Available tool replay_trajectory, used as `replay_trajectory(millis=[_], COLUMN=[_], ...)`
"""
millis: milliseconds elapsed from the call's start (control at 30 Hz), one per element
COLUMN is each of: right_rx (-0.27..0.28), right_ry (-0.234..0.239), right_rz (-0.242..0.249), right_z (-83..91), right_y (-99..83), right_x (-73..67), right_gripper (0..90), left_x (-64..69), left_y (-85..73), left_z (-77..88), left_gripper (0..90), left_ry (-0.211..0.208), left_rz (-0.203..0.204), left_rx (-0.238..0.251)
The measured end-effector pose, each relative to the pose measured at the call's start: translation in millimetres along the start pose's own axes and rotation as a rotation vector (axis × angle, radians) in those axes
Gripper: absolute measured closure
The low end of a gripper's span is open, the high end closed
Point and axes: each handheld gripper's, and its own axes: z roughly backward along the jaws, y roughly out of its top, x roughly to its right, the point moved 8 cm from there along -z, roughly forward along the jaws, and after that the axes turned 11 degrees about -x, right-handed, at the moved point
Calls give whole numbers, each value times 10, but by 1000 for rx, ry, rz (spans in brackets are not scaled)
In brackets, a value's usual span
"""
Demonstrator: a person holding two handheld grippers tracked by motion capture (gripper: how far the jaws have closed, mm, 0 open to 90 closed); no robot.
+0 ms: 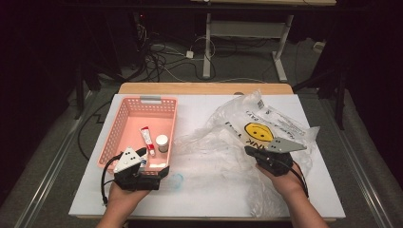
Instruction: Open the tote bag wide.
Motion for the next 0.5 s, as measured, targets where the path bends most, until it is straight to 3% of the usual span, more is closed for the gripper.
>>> replay_trajectory(millis=[267,500], right_rx=[46,32], right_ry=[-15,-20], right_rz=[-15,-24], right_z=[96,37], right_y=[103,193], right_x=[13,1], right_gripper=[900,900], left_x=[-185,-413], left_y=[-12,-61], left_z=[88,185], left_gripper=[0,0], left_ry=[43,99], left_rz=[36,74], left_rx=[-6,-10])
